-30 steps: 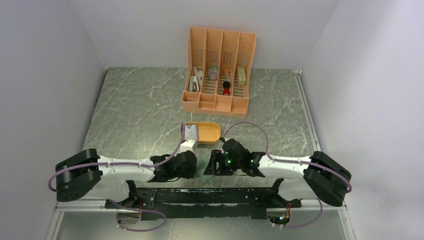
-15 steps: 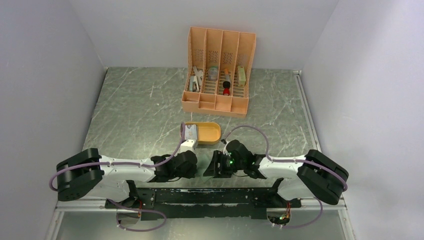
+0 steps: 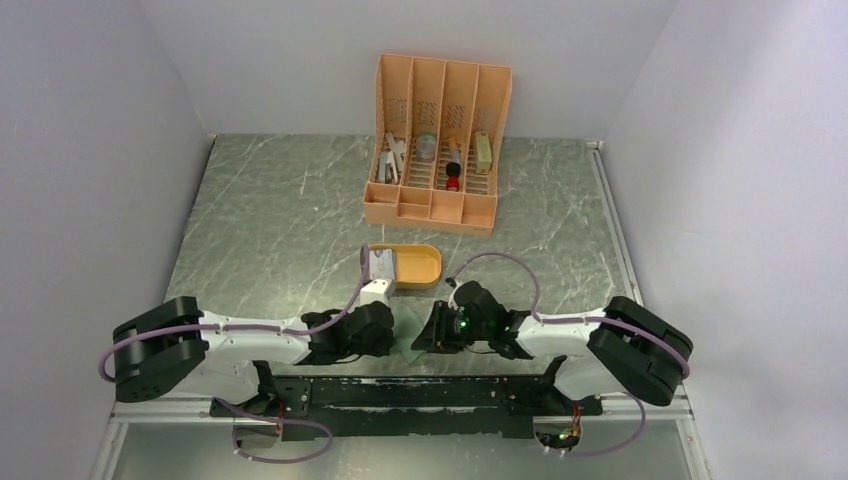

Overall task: Put the credit cards into the card holder
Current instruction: Close the card holder at the center of the board.

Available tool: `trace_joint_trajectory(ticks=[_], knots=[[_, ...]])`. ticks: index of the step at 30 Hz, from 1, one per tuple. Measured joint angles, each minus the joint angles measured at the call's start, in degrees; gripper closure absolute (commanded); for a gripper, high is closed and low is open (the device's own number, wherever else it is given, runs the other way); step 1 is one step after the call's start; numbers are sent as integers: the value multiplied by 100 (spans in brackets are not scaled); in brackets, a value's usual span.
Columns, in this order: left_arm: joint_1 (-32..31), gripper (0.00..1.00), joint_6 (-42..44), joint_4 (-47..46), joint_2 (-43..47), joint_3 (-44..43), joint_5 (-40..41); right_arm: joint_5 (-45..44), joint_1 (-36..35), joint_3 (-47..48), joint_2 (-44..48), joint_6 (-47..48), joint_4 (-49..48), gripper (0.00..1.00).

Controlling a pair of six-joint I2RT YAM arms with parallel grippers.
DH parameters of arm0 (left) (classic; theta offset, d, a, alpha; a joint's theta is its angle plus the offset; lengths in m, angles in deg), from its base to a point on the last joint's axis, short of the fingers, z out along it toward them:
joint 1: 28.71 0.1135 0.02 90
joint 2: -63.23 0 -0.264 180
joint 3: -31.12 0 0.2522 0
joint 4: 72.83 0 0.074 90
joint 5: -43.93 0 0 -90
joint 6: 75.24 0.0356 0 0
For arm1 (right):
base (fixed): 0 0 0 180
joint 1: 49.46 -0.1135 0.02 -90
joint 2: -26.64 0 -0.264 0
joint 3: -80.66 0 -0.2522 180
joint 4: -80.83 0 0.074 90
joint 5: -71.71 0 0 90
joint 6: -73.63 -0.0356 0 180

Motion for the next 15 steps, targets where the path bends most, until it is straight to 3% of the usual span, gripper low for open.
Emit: trace_joint_trajectory(ticks=[8, 14, 15], knots=[[0, 95, -2, -17, 0, 7, 2, 70, 0, -2, -2, 85, -170, 100], [0, 94, -70, 179, 122, 4, 31, -28, -50, 146, 483, 411, 459, 100], [0, 90, -87, 396, 238, -2, 72, -94, -72, 227, 638, 503, 686, 100]])
